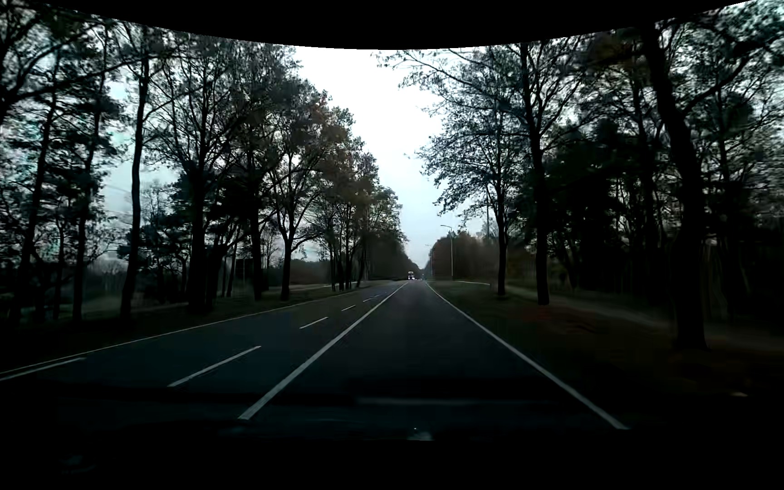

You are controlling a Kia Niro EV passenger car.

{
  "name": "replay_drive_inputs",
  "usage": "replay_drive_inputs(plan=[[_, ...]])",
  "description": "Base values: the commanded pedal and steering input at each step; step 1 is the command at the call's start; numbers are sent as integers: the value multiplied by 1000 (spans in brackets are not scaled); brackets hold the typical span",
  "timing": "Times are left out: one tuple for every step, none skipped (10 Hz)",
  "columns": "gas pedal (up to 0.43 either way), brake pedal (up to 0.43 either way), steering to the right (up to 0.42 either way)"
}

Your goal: Follow the waypoints while adhering to traffic rules and regulations

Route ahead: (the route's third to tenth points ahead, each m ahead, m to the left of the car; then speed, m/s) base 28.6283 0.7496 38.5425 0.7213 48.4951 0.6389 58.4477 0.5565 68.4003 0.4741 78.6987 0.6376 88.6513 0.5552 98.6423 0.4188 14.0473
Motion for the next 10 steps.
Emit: replay_drive_inputs(plan=[[209,0,4],[209,0,4],[209,0,3],[209,0,3],[209,0,3],[209,0,3],[209,0,1],[209,0,0],[220,0,0],[220,0,0]])
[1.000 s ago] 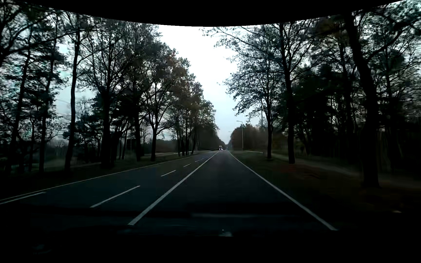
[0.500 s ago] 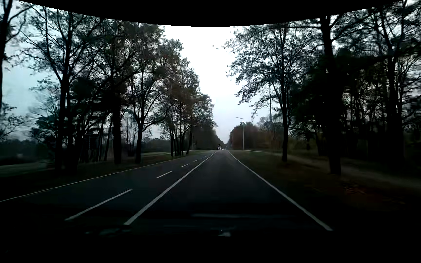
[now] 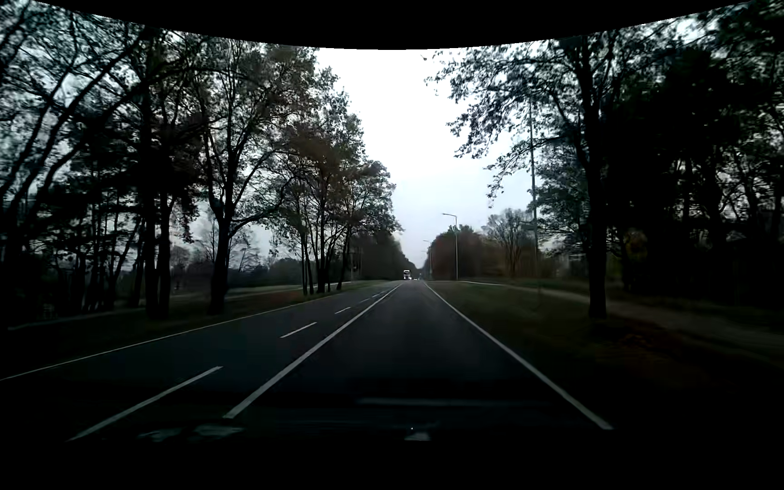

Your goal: Follow the waypoints while adhering to traffic rules and regulations

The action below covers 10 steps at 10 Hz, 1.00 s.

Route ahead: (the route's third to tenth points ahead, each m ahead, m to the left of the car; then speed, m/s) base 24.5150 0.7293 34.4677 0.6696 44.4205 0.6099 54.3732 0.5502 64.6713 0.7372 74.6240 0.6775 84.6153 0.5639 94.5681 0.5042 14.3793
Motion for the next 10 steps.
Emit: replay_drive_inputs(plan=[[220,0,0],[220,0,0],[220,0,0],[220,0,0],[220,0,0],[220,0,0],[220,0,0],[220,0,0],[220,0,0],[220,0,0]])
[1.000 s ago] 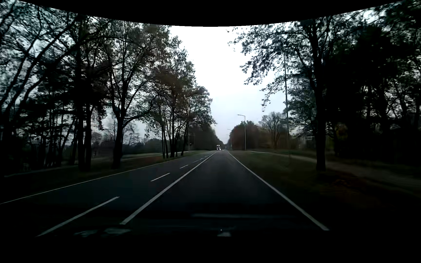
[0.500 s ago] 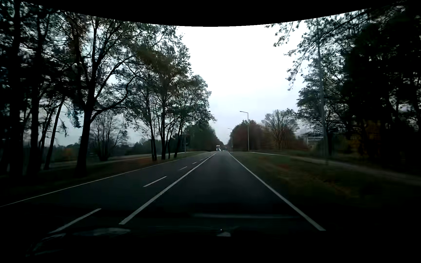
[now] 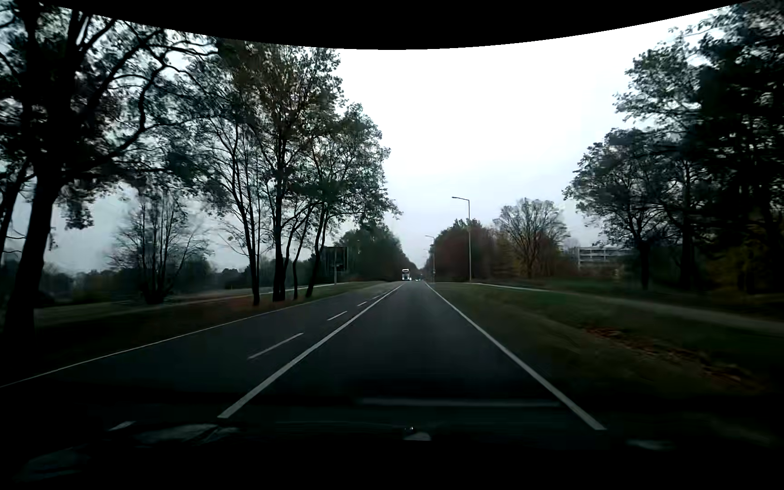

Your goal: Follow the waypoints while adhering to traffic rules and regulations

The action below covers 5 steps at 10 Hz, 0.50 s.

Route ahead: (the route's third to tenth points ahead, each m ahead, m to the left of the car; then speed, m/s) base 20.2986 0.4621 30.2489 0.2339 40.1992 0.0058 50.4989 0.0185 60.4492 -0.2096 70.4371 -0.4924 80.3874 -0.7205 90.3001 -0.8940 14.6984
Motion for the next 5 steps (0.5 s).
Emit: replay_drive_inputs(plan=[[220,0,0],[220,0,0],[220,0,0],[220,0,0],[220,0,0]])
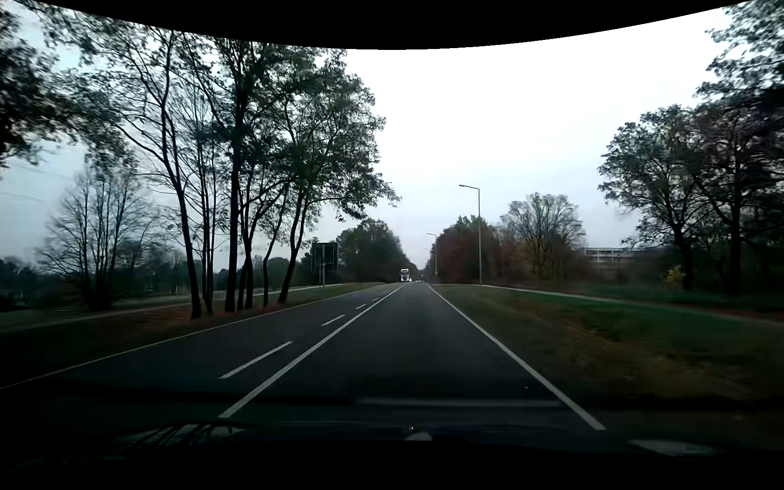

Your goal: Follow the waypoints while adhering to traffic rules and regulations

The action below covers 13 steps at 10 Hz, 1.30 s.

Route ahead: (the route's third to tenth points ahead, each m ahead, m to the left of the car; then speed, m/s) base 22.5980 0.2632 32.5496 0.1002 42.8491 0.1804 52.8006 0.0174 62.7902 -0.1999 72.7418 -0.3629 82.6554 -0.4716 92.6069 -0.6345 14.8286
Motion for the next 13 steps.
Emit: replay_drive_inputs(plan=[[220,0,0],[209,0,1],[209,0,1],[209,0,1],[209,0,1],[209,0,1],[209,0,1],[209,0,1],[209,0,1],[209,0,1],[209,0,1],[209,0,1],[209,0,1]])
